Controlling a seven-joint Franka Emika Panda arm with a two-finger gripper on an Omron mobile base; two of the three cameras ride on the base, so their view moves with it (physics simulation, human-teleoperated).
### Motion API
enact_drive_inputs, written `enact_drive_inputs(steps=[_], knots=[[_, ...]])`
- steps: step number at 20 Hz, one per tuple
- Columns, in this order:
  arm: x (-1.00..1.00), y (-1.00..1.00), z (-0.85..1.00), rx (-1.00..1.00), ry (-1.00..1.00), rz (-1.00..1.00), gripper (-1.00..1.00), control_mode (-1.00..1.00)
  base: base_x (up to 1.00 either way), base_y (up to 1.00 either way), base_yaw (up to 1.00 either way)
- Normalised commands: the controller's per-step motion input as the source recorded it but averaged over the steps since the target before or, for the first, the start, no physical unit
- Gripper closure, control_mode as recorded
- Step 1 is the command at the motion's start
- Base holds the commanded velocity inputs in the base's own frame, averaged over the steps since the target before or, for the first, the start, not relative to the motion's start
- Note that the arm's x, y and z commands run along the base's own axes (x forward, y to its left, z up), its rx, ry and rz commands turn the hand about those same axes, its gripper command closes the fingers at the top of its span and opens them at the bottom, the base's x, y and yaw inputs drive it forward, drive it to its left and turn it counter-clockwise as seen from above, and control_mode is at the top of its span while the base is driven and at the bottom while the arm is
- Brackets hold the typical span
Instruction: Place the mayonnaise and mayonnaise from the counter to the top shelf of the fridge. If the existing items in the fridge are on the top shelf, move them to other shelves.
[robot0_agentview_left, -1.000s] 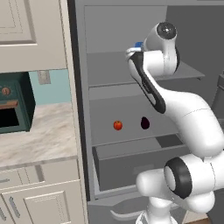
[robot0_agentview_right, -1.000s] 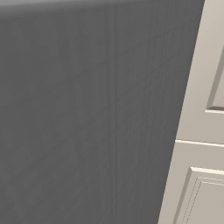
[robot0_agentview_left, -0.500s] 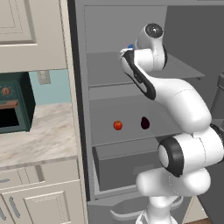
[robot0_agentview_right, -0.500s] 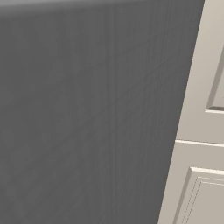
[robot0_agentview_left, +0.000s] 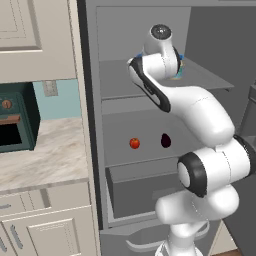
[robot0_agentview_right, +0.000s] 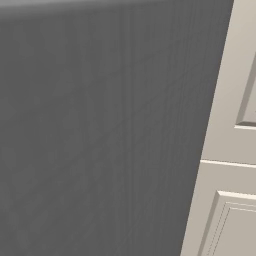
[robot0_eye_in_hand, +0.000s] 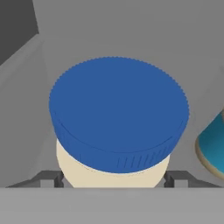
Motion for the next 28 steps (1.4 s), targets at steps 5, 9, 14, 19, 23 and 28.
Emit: enact_drive_inputs(steps=[5,9,14,19,23,28], knots=[[0.37,0.09,-0.28,-0.13,0.00,0.02,1.00,-1.00,0.00,0.00,0.00],[0.20,0.00,-0.33,-0.04,0.00,0.02,1.00,-1.00,0.00,0.00,0.00],[-0.13,0.00,-0.49,0.00,-0.08,0.01,1.00,-1.00,0.00,0.00,0.00],[-0.05,-0.02,-0.20,0.03,-0.09,0.00,1.00,-1.00,0.00,0.00,0.00],[0.00,0.00,0.00,0.00,0.00,0.00,-1.00,-1.00,0.00,0.00,0.00],[0.00,0.00,0.00,0.00,-0.01,0.00,-1.00,-1.00,0.00,0.00,0.00]])
